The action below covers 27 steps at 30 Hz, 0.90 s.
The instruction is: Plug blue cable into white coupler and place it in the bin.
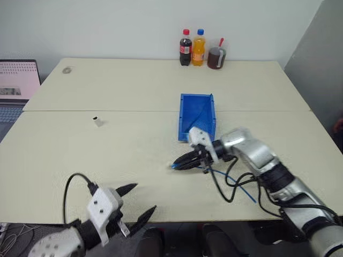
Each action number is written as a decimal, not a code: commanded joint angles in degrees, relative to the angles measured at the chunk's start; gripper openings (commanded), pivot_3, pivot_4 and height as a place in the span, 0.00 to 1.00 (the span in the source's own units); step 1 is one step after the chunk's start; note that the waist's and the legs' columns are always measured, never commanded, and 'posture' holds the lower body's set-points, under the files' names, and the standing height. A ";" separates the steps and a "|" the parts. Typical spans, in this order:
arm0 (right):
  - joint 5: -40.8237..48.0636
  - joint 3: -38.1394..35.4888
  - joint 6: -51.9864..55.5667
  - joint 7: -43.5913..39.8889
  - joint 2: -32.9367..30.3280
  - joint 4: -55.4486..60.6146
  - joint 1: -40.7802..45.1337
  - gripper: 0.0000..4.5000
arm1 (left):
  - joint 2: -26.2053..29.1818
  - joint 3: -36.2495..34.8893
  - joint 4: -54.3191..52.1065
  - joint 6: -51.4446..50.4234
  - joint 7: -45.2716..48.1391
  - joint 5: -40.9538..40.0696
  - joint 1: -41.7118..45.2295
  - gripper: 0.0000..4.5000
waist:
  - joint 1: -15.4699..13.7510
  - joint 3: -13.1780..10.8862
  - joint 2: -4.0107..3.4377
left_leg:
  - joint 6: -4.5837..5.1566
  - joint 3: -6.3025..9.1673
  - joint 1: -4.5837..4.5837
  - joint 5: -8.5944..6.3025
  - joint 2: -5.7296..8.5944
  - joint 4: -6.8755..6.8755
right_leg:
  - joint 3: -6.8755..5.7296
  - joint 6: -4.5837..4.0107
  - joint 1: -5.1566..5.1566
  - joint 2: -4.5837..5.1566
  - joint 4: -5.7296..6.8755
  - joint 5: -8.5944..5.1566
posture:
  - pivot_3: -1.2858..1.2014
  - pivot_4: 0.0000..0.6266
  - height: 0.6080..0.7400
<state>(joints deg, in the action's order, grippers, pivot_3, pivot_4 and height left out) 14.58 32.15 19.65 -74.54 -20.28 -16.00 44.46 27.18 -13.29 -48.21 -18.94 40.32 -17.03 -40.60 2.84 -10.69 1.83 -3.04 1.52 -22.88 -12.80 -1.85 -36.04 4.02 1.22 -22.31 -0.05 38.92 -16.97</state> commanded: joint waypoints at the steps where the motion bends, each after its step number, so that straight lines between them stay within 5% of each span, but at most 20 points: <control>1: -4.32 1.70 -9.36 -2.91 4.06 -9.82 1.81 0.05 | -2.78 0.59 -3.25 4.26 -3.52 2.07 -2.84 1.00 | -0.08 0.00 0.01 | 0.00 0.00 -0.01 0.00 0.00 -0.02 | 0.00 -0.01 0.01 0.00 0.03 0.00 | 0.52 0.24 1.00; 12: -13.29 -0.41 -29.15 -0.51 15.51 -38.82 7.51 0.05 | -2.83 2.70 -1.42 10.28 -2.98 3.67 -9.09 1.00 | 1.74 0.00 -0.01 | 0.01 -0.13 0.17 0.01 -0.04 0.01 | 0.05 -0.17 0.02 -0.25 0.12 0.02 | 0.52 0.24 1.00; 21: -15.05 -2.51 -31.74 -1.89 16.24 -40.54 6.94 0.05 | -0.38 -2.24 4.86 9.54 -1.78 -0.16 -3.80 1.00 | 1.78 0.01 -0.10 | 0.02 -0.23 0.33 0.03 -0.68 -0.04 | 0.06 -0.40 0.07 -0.66 0.16 0.14 | 0.52 0.24 1.00; 22: -14.97 -2.58 -31.34 -2.00 16.21 -40.31 6.68 0.21 | 0.02 -2.35 5.22 9.50 -1.36 -0.34 -3.37 1.00 | 1.75 0.01 -0.10 | 0.02 -0.25 0.33 0.03 -0.68 -0.04 | 0.07 -0.40 0.07 -0.66 0.16 0.14 | 0.52 0.24 1.00; 27: -14.79 -3.79 -29.83 -1.58 15.65 -38.08 5.33 0.48 | 2.37 -2.60 7.57 8.86 -0.07 -1.48 0.27 1.00 | 1.75 0.03 -0.10 | 0.02 -0.21 0.36 0.03 -0.76 -0.01 | 0.03 -0.45 0.07 -0.69 0.18 0.18 | 0.52 0.24 1.00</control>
<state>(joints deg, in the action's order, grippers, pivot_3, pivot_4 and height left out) 2.11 29.16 -12.04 -77.52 -3.16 -53.71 50.96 28.83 -15.02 -40.79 -9.96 39.58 -17.29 -41.30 4.60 -10.66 1.72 -3.02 1.31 -22.50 -12.77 -2.65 -36.06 4.05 0.74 -22.23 -0.77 39.11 -16.77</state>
